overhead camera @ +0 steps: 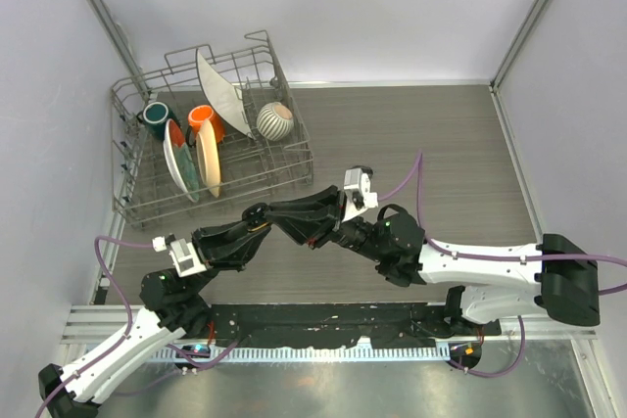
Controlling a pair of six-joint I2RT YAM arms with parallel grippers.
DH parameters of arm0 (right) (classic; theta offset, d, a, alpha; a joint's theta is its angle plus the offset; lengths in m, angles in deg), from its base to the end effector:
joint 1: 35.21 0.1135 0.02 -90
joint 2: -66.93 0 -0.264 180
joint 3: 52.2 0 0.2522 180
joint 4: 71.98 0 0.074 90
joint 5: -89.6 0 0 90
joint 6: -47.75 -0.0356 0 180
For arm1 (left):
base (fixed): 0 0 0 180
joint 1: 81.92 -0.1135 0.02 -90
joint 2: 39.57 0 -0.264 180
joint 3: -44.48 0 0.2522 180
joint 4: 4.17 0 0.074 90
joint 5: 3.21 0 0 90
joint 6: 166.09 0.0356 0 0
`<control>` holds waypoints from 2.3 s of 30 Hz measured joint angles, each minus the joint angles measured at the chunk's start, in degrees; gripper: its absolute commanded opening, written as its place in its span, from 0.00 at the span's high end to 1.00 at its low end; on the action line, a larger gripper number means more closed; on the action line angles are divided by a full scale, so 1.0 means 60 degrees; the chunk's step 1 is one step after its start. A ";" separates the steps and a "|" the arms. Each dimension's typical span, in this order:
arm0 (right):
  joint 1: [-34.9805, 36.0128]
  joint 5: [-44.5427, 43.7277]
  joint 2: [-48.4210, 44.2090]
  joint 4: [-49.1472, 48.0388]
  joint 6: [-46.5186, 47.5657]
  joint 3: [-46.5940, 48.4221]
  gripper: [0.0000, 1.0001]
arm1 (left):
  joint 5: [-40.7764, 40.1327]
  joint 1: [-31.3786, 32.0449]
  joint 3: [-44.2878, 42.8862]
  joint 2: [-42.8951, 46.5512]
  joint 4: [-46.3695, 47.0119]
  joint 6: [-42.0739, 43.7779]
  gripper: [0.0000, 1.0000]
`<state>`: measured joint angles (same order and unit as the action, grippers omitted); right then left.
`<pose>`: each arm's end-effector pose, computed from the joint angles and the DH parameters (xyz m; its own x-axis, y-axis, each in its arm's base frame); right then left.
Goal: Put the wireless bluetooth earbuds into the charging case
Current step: Place the earbud in the charging case.
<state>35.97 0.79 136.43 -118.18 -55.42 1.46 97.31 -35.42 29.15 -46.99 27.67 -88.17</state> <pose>0.0847 0.2508 0.3473 -0.0582 0.5354 -0.8426 -0.9642 0.1885 0.1864 0.0585 -0.0711 0.2520 0.2609 -0.5739 -0.7762 0.8840 0.4652 -0.0467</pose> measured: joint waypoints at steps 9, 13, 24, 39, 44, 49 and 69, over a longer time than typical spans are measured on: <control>0.0168 0.0000 0.0382 0.0076 0.0120 0.0127 0.99 | 0.0000 0.0000 0.0000 0.0000 0.0000 -0.0011 1.00; 0.0211 -0.0004 0.0546 0.0073 0.0149 0.0200 0.99 | 0.0000 0.0000 0.0000 -0.0007 0.0004 -0.0029 1.00; 0.0295 -0.0168 0.0867 0.0157 0.0353 0.0317 0.99 | 0.0007 0.0000 0.0000 -0.0018 0.0004 -0.0131 1.00; 0.0321 -0.0554 0.1071 0.0237 0.0430 0.0459 0.99 | 0.0084 0.0000 0.0000 -0.0208 0.0000 -0.0131 1.00; 0.0375 -0.0608 0.1115 0.0248 0.0455 0.0459 0.99 | 0.0095 0.0000 0.0000 -0.0219 -0.0018 -0.0131 1.00; 0.0492 -0.0867 0.1115 0.0255 0.0645 0.0459 0.99 | 0.0091 0.0000 0.0000 -0.0219 -0.0025 -0.0131 1.00; 0.1053 -0.1963 0.1140 0.0280 0.1683 0.0459 0.99 | -0.0011 0.0000 0.0000 -0.0215 -0.0073 -0.0120 1.00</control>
<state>42.28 -10.99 143.27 -116.50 -45.32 4.21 97.24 -35.42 29.15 -48.28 27.24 -88.89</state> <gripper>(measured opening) 0.272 0.280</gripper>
